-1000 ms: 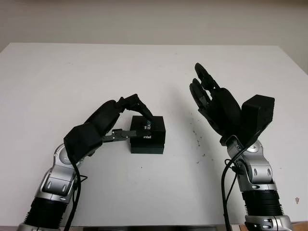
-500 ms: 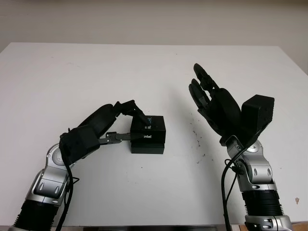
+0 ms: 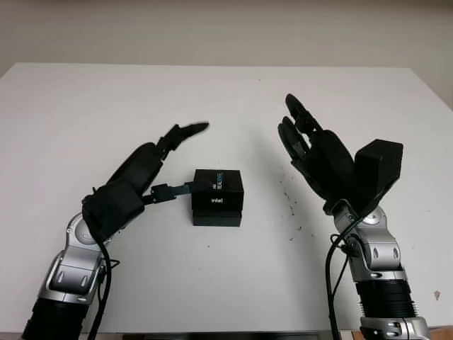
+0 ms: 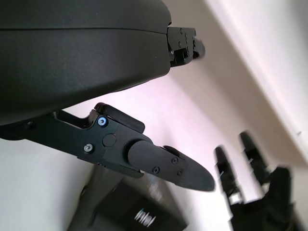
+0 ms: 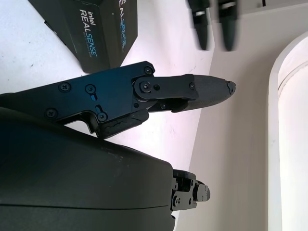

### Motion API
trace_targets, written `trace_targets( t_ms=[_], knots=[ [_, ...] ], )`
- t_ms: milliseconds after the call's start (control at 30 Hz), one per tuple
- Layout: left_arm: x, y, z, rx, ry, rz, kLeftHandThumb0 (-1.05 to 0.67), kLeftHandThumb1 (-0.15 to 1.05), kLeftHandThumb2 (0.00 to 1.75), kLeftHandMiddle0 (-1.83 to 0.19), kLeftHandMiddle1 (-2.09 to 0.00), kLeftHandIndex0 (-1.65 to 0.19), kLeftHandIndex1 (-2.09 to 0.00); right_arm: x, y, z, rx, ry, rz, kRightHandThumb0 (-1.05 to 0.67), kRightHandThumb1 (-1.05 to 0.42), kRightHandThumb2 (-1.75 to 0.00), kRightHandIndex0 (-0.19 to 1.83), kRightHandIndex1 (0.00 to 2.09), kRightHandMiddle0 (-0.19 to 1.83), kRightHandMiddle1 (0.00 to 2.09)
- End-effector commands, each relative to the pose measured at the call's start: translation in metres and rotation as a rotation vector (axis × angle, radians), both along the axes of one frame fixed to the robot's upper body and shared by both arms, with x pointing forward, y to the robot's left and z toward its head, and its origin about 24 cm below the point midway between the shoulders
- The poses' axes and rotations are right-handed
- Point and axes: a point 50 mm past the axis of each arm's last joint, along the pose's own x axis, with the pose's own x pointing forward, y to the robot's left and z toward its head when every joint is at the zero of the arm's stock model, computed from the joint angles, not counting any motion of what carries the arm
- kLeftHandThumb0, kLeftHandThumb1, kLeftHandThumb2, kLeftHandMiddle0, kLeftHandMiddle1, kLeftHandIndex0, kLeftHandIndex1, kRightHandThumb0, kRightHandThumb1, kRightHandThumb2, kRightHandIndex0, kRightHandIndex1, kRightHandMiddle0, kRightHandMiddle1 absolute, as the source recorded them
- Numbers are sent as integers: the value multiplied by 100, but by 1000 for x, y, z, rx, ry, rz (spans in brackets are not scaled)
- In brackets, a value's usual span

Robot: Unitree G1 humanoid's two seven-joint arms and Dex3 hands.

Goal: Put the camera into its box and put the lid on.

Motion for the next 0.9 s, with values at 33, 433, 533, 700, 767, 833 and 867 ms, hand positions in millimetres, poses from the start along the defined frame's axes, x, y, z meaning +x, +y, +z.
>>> trace_targets(
  t_ms=[33,433,533,700,767,833,867],
  knots=[
    [4,2,13,-39,-67,-17,-90,99,6,19,0,19,0,2,-1,4,-28,-13,-3,-69,-105,-31,-7,6,-2,6],
    [11,15,16,-87,163,-223,-90,91,4,19,0,19,0,3,-2,1,-26,5,-14,-68,-105,-30,-6,6,-2,6],
    [15,16,14,-117,226,-253,-83,85,3,19,0,19,0,3,-1,1,-20,5,-16,-68,-105,-30,-6,6,-1,6],
    [19,12,10,-24,240,-279,-80,84,4,5,-7,0,-9,2,-1,3,-12,5,-14,-66,-105,-31,-7,5,-3,6],
    [22,11,8,19,242,-288,-81,84,5,8,-5,0,-7,2,-2,2,-9,6,-18,-66,-105,-31,-7,5,-3,6],
    [24,10,5,51,243,-290,-82,84,5,10,-4,2,-6,2,-2,2,-12,5,-20,-66,-105,-31,-7,5,-2,6],
    [25,10,4,61,247,-286,-82,84,5,10,-4,3,-6,2,-2,2,-11,5,-20,-66,-105,-31,-7,5,-2,6]
  ],
)
